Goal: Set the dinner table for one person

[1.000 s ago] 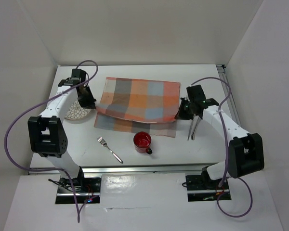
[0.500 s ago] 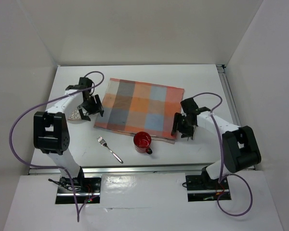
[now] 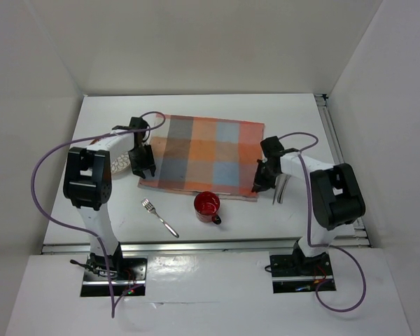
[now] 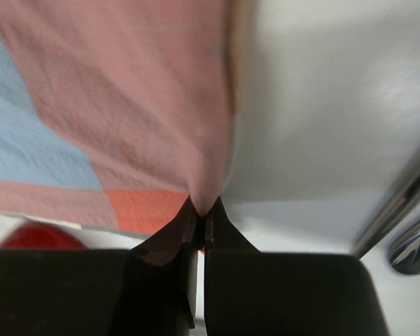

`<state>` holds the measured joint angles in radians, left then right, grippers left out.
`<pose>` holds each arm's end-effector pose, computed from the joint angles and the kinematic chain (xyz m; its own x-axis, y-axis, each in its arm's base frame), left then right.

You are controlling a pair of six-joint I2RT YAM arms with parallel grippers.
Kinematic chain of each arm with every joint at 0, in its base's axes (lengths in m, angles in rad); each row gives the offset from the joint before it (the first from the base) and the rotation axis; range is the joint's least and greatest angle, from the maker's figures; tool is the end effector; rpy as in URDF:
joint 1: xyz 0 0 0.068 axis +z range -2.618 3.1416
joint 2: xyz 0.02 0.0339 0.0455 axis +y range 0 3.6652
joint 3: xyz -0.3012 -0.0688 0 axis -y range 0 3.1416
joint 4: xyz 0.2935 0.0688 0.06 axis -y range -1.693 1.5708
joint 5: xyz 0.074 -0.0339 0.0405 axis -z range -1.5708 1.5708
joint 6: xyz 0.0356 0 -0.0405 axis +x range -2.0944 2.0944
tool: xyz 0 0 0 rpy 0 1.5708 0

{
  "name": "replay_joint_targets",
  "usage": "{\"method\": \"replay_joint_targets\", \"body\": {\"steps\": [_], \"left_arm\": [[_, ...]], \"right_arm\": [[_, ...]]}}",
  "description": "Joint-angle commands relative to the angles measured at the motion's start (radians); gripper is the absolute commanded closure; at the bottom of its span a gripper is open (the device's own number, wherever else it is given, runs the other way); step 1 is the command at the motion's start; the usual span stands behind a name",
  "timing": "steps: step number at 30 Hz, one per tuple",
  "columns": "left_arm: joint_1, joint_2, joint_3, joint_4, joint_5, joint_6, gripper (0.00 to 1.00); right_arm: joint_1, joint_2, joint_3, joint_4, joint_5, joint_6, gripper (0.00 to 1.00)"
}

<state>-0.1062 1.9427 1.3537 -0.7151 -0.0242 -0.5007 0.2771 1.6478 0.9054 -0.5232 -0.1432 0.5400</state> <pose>0.4333 -0.0453 0.1752 -0.8893 -0.3878 -0.2424 -0.3731 0.9217 -0.1060 0.3187 0.0959 0.1554 -0.9473 0.2596 -0.1877 0.2041 0.9406 0.2712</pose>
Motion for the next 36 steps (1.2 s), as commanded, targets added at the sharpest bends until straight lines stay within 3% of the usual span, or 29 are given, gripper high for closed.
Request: {"method": "replay_joint_targets", "body": {"steps": [1, 9, 17, 23, 24, 25, 26, 27, 30, 33, 36], "left_arm": [[-0.016, -0.013, -0.004, 0.016, 0.035, 0.008, 0.48], [-0.026, -0.022, -0.022, 0.006, 0.026, 0.008, 0.48], [-0.026, -0.022, -0.031, -0.003, 0.017, 0.008, 0.49], [-0.035, -0.060, -0.005, -0.035, -0.013, 0.008, 0.49], [-0.035, -0.060, 0.008, -0.047, -0.025, 0.008, 0.45], [-0.035, -0.073, 0.034, -0.058, -0.025, 0.008, 0.43], [-0.035, -0.073, 0.047, -0.075, -0.025, 0.008, 0.41], [-0.035, -0.089, 0.070, -0.084, -0.025, 0.008, 0.40], [-0.035, -0.139, 0.114, -0.119, -0.025, 0.008, 0.34], [-0.035, -0.185, 0.157, -0.152, -0.035, 0.008, 0.19], [-0.035, -0.238, 0.180, -0.178, -0.048, -0.001, 0.18]], "right_arm": [[-0.070, 0.064, 0.108, 0.051, 0.106, -0.037, 1.00], [-0.108, 0.139, 0.202, 0.051, 0.065, -0.107, 1.00], [-0.108, 0.046, 0.095, 0.042, 0.054, -0.107, 1.00], [-0.108, -0.071, 0.136, -0.036, 0.036, -0.107, 0.99], [-0.108, -0.081, 0.167, -0.058, 0.053, -0.107, 0.88], [-0.108, -0.091, 0.184, -0.076, 0.069, -0.107, 0.67], [-0.108, -0.107, 0.202, -0.112, 0.103, -0.107, 0.28], [-0.108, -0.118, 0.242, -0.129, 0.123, -0.107, 0.18], [-0.108, -0.170, 0.314, -0.162, 0.126, -0.126, 0.07], [-0.064, -0.204, 0.352, -0.182, 0.085, -0.126, 0.04], [0.065, -0.229, 0.331, -0.173, 0.022, -0.126, 0.04]]}}
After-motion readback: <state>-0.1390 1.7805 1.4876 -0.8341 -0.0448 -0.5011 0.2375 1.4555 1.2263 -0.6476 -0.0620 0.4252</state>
